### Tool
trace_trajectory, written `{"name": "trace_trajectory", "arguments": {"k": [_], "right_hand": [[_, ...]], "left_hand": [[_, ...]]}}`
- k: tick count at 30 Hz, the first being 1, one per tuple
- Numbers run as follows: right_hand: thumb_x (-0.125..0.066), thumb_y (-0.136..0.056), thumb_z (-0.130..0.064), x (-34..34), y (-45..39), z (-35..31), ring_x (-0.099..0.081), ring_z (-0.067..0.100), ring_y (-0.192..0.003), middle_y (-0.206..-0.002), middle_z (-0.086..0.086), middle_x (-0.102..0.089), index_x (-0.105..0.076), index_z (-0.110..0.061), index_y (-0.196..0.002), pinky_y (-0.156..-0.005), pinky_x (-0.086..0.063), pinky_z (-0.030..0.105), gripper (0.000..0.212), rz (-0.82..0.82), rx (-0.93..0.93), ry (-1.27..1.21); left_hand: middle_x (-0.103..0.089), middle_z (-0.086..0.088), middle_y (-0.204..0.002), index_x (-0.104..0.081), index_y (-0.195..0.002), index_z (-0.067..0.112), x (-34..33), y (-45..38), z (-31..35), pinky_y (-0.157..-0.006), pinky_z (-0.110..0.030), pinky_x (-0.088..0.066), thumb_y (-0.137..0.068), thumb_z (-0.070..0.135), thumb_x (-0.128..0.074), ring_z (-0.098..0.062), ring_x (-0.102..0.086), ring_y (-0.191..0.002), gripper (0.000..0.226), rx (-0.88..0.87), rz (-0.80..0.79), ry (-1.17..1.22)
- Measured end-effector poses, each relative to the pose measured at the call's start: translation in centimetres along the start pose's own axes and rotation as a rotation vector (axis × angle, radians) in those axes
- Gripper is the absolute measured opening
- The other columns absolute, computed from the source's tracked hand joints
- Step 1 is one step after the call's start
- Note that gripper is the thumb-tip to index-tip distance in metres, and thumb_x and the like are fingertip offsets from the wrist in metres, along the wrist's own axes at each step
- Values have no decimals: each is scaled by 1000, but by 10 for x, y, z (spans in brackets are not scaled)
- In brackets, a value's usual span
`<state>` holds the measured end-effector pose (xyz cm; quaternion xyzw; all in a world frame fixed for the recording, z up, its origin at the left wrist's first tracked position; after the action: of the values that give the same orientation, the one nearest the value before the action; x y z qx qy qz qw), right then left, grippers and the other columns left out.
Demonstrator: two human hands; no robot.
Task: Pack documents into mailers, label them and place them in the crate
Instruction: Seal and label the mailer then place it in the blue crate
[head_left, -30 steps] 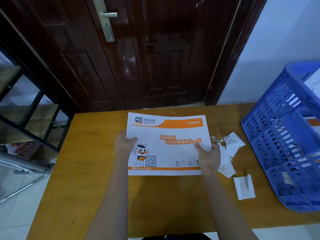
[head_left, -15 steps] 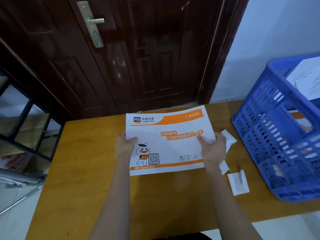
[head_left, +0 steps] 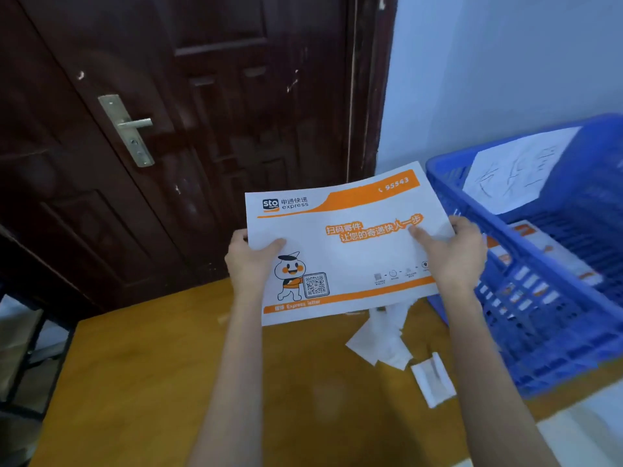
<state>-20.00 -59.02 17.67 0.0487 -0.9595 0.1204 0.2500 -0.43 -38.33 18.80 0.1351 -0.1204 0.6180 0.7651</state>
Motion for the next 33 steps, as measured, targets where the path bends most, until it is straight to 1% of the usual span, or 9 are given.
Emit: {"name": "trace_trajectory", "arguments": {"k": [2, 5, 8, 13, 18, 22, 25, 28, 33], "right_hand": [[-74, -67, -55, 20, -15, -5, -63, 25, -89, -101, 4, -65, -64, -18, -102, -75, -53, 45, 52, 46, 8, -5], [-74, -69, -53, 50, -29, -11, -63, 24, -90, -103, 3, -64, -65, -16, -106, -71, -52, 41, 53, 92, -19, 21], [-75, -71, -50, 81, -40, -7, -61, 24, -94, -105, 5, -63, -64, -14, -109, -73, -51, 40, 54, 144, -52, 43], [-74, -72, -51, 132, -50, 14, -61, 25, -99, -110, 4, -62, -62, -15, -113, -74, -49, 37, 57, 234, -128, 91], [-74, -72, -51, 174, -69, 45, -61, 21, -92, -106, 0, -65, -63, -17, -109, -71, -46, 34, 51, 268, -214, 119], [-73, -74, -49, 209, -104, 76, -59, 18, -85, -102, 0, -66, -62, -16, -108, -68, -45, 32, 48, 264, -246, 118], [-73, -75, -50, 234, -139, 101, -61, 19, -91, -105, 1, -66, -61, -17, -112, -71, -47, 33, 51, 271, -232, 130], [-71, -77, -51, 259, -180, 117, -62, 21, -94, -108, 1, -65, -60, -16, -116, -70, -46, 32, 53, 236, -197, 150], [-71, -75, -51, 288, -255, 139, -64, 21, -86, -98, 3, -67, -64, -12, -104, -60, -40, 29, 49, 104, -144, 149]], "left_hand": [[-65, -3, -108, -52, -107, 16, -14, 1, 20, -83, -38, -54, -74, 25, -80, -22, -64, -95, 44, -24, -39, 26], [-65, -2, -106, -53, -108, 15, -36, 8, 44, -75, -33, -52, -75, 24, -79, -20, -64, -91, 42, -68, -98, 59], [-63, 0, -101, -51, -102, 17, -59, 18, 67, -70, -30, -49, -76, 23, -78, -17, -62, -86, 38, -120, -162, 79], [-57, 4, -97, -50, -101, 16, -105, 40, 92, -73, -28, -45, -76, 23, -77, -16, -57, -86, 37, -171, -287, 76], [-57, 4, -98, -49, -102, 15, -154, 70, 110, -73, -29, -46, -77, 22, -76, -14, -57, -84, 37, -193, -373, 71], [-58, 2, -101, -53, -108, 10, -203, 94, 130, -77, -31, -49, -76, 21, -77, -16, -58, -88, 41, -247, -399, 67], [-57, 2, -100, -53, -113, 8, -244, 114, 146, -75, -30, -49, -77, 20, -76, -15, -58, -86, 45, -253, -397, 82], [-62, 1, -101, -54, -110, 13, -285, 133, 160, -71, -29, -51, -77, 17, -74, -15, -61, -81, 38, -219, -378, 118], [-69, -4, -102, -59, -105, 12, -343, 148, 179, -77, -41, -58, -72, 20, -78, -22, -68, -83, 39, -168, -309, 134]]}}
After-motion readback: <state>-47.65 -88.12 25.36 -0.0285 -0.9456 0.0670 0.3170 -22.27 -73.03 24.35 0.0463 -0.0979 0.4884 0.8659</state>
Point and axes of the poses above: each hand's wrist, its own y-axis away from the middle knuckle, its own x-axis out of the back of the hand, z = x × y, the point moved 1 cm from there along -y, towards the middle knuckle
